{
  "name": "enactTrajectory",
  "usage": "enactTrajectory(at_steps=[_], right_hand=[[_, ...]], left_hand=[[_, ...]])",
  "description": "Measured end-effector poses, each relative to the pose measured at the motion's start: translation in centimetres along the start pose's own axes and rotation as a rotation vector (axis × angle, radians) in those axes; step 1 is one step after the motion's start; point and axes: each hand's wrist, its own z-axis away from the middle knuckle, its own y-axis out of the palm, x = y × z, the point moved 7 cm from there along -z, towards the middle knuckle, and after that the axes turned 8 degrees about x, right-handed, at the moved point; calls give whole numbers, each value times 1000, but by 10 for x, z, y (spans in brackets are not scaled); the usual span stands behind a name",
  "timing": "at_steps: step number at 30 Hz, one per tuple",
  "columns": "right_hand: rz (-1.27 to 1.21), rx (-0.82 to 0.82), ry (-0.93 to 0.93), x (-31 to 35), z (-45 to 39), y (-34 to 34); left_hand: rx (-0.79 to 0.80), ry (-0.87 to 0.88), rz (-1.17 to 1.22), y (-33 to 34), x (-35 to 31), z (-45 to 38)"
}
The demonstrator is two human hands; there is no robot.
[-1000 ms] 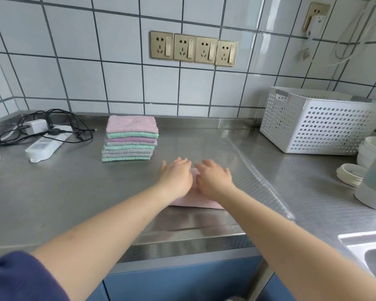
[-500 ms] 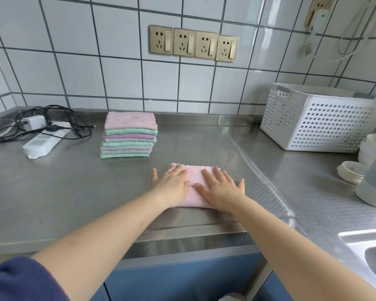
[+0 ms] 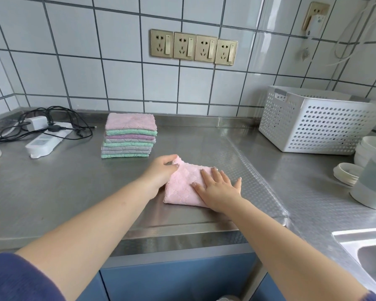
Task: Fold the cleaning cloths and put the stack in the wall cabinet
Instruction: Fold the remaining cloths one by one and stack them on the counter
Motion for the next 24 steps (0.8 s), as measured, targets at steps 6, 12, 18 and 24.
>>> enactTrajectory(at_steps=[6, 12, 18, 24], right_hand=[[3, -8, 1, 0, 3, 0], [-255, -163, -59, -2, -5, -17], [-937, -193, -118, -1, -49, -51], [-1196, -186, -208, 21, -100, -94]], left_hand=[[160, -105, 30, 6, 0, 15], [138, 112, -301, -4, -13, 10], [136, 168, -65, -33, -31, -24], [98, 199, -11, -80, -63, -66]])
